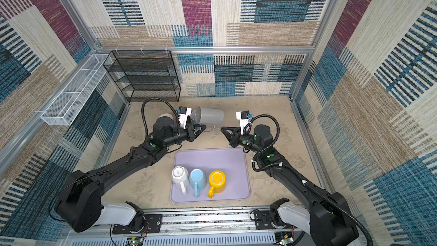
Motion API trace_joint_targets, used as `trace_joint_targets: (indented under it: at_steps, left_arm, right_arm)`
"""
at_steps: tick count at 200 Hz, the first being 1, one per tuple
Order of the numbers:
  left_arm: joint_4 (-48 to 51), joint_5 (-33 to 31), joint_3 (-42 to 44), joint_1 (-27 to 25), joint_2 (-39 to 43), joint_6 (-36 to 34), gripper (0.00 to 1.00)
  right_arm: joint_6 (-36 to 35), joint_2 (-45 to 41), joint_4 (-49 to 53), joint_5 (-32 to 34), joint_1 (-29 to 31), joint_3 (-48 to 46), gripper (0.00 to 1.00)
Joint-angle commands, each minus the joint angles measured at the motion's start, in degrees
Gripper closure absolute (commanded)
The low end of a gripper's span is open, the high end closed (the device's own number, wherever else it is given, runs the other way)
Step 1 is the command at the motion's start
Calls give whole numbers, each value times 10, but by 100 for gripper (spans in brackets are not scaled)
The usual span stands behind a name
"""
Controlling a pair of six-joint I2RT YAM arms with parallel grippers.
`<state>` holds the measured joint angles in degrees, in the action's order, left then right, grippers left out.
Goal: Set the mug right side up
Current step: 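Carry the upright grey mug with the left gripper beside the blue polka-dot mug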
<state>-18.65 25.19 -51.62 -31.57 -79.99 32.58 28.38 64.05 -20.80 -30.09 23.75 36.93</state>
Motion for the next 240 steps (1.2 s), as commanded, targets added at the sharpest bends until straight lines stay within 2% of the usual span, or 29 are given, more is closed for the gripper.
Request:
trace_joint_targets:
  at_steps: [1,51,99,174,240]
  left_arm:
    - [24,-64,-23,-8,6,-48,100]
    - [183,-193,-112,-44,-21,-89,100]
    - [313,-270,-225,-64,-86,-97,100]
    - [486,-287,-421,-71,-238,-106,100]
    - [573,-305,-542,-72,-337,-119,100]
  right_arm:
    - [-7,-4,16,29,-1,8,85]
    - [-14,-5,51,64,-3,18,85]
    - [-19,-9,79,88,-4,25,85]
    - [-26,-18,113,106,-6,27,85]
    - [-35,-20,133,120,-7,30,85]
